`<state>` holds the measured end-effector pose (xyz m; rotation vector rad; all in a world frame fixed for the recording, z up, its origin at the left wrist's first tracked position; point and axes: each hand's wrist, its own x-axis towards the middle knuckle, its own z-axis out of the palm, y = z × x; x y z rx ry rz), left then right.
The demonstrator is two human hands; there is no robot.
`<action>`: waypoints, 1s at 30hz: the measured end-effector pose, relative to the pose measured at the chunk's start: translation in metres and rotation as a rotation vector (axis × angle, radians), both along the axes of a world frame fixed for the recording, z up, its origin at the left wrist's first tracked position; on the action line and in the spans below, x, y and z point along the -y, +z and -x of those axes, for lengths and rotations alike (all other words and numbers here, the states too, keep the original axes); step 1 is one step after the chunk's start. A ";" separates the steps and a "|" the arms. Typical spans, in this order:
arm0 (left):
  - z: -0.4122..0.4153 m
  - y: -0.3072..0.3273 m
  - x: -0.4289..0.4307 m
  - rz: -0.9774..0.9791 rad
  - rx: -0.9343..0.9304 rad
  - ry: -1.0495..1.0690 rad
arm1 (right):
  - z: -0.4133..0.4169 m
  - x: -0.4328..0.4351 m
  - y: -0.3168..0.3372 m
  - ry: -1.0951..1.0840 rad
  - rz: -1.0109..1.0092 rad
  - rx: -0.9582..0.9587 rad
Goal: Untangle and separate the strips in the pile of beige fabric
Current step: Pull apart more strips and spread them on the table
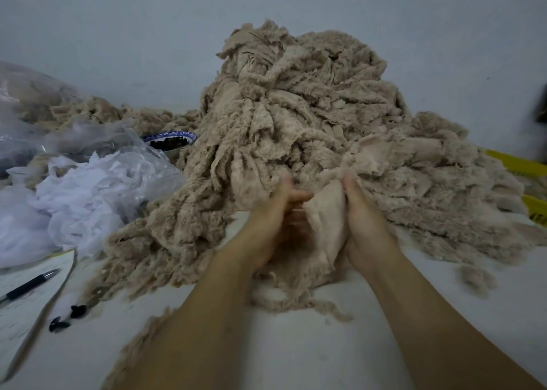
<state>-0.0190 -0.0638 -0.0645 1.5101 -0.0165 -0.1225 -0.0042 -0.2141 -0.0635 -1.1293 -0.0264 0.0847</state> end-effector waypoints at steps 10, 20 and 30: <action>0.003 0.001 0.009 0.131 0.056 -0.076 | 0.007 -0.006 -0.009 -0.085 0.599 0.313; -0.010 0.007 -0.035 0.923 -0.014 0.440 | 0.002 0.000 0.001 0.007 0.159 -0.060; 0.011 -0.010 -0.001 -1.017 0.310 -0.435 | -0.025 0.035 -0.001 -0.345 -0.295 -0.330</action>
